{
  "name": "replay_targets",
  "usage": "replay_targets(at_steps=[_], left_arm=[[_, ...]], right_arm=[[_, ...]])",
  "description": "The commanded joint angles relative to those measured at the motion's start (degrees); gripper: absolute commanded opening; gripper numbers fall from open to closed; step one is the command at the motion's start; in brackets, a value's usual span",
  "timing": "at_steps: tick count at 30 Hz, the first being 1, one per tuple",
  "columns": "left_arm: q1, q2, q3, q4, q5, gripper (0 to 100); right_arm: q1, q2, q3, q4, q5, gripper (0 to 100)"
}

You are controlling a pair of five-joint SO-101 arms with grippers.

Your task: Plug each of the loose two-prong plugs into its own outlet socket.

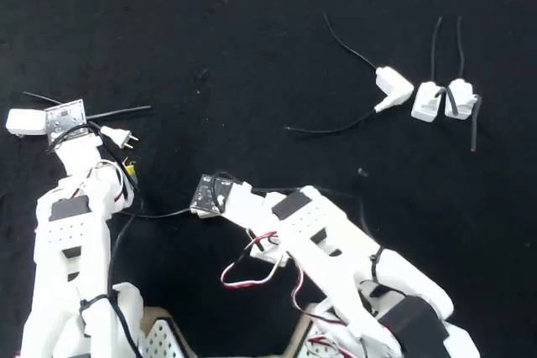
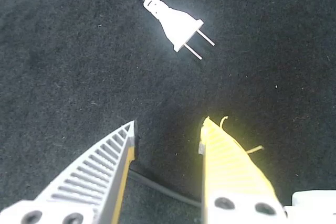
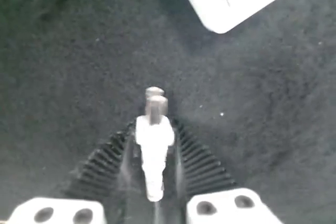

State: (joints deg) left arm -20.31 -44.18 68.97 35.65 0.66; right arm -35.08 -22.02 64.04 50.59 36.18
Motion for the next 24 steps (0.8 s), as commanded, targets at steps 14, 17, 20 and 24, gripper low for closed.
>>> replay_targets(at_steps=[14,17,20,24], left_arm=[[-0.57,-1.23,-0.57,-0.79,0.53,20],[-0.57,-1.23,-0.57,-0.79,0.53,20],[-0.57,-1.23,-0.57,-0.79,0.53,20],[-0.57,-1.23,-0.57,-0.79,0.53,20]], right_arm=[[-0.7,-13.14,3.3,6.68,0.44,10.6],[-0.7,-13.23,3.3,6.68,0.79,8.4],[-0.7,-13.23,3.38,6.68,0.88,7.0],[-0.7,-13.23,3.47,6.68,0.88,7.2]])
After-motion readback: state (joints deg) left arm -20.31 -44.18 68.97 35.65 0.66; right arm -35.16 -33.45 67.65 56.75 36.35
